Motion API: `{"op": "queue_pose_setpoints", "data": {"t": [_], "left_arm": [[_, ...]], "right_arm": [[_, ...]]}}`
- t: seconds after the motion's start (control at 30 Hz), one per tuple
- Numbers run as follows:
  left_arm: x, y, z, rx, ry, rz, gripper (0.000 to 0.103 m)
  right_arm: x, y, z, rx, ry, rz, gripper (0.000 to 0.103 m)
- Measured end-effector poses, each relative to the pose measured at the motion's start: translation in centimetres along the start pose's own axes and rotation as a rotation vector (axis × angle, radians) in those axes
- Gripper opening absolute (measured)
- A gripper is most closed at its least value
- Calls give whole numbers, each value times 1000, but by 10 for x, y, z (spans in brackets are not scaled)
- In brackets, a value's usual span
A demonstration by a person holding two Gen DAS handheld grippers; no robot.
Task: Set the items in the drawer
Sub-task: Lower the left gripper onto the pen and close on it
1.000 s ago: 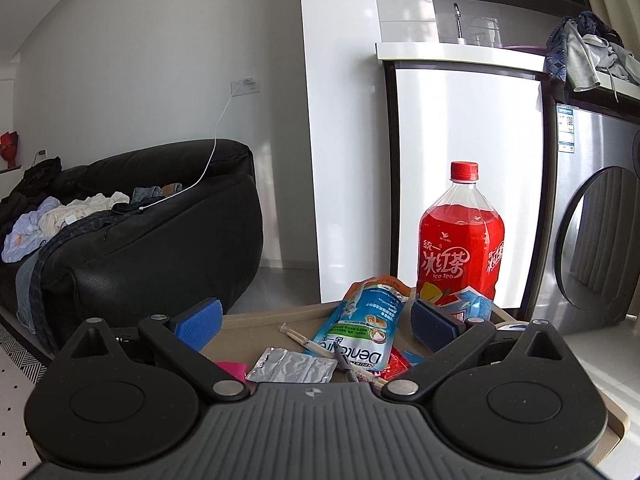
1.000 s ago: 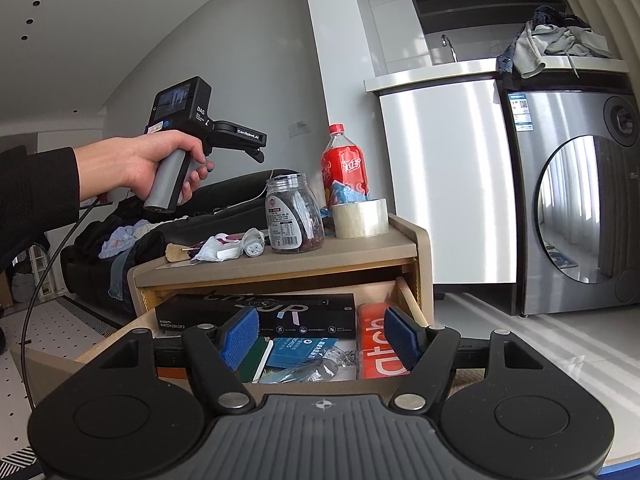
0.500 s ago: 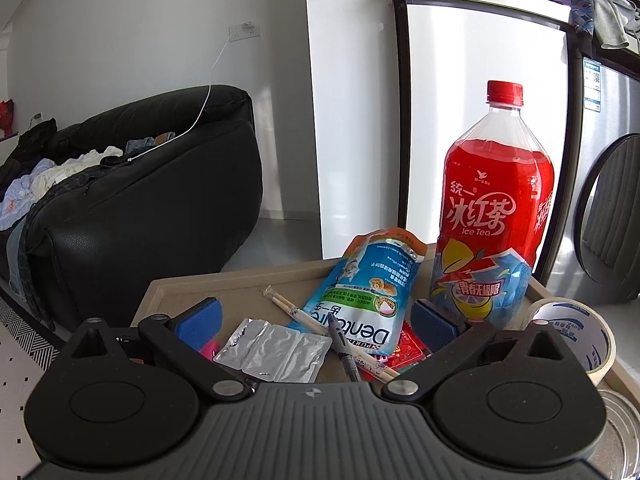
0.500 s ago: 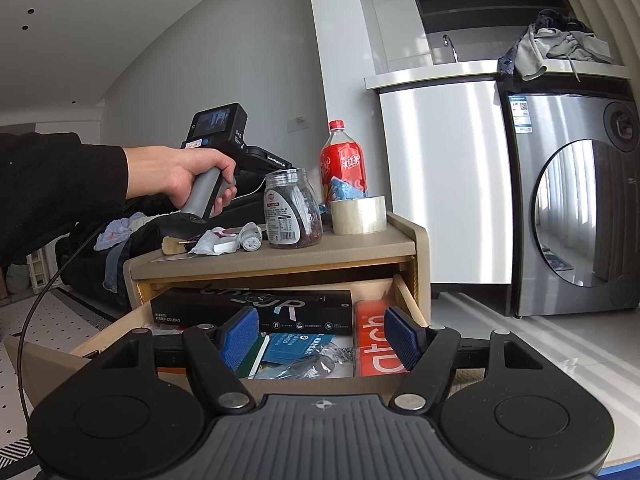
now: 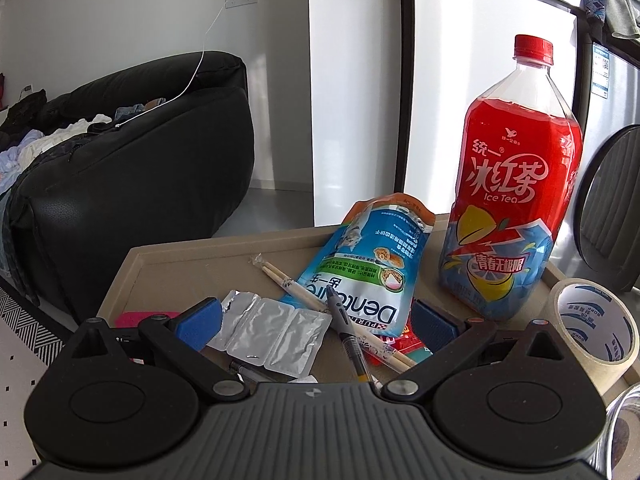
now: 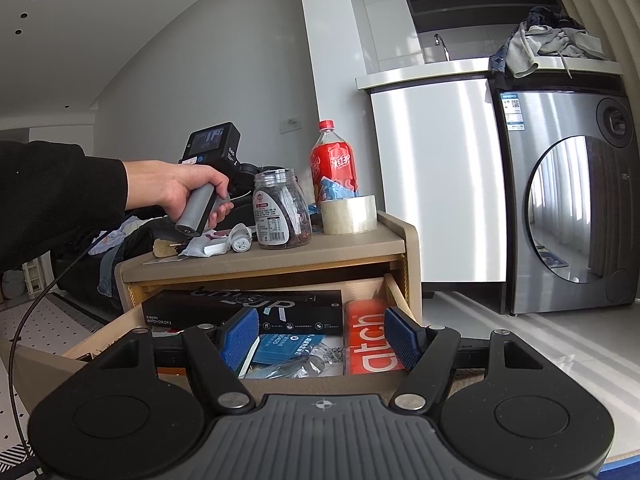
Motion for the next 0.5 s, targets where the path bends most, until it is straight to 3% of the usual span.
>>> {"op": "queue_pose_setpoints", "data": {"t": [0.3,0.5], "left_arm": [[-10,-9,1,-39,25,23,102],[-16,-8,2,-34,50,21,93]], "right_arm": [[0,-1,-1,-5,-7,1,73],[1,-1,-1,2,-8,-3,73]]}}
Point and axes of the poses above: each gripper's, at about its wrist camera, not at the fingertips, and x roughly against the way its jaws point, y to its left, z to its underside, the point moved 2 cm from there along -x, roughly the way its jaws point, and after that the axes turned 6 degrees about -z, right-handed, at the moved point
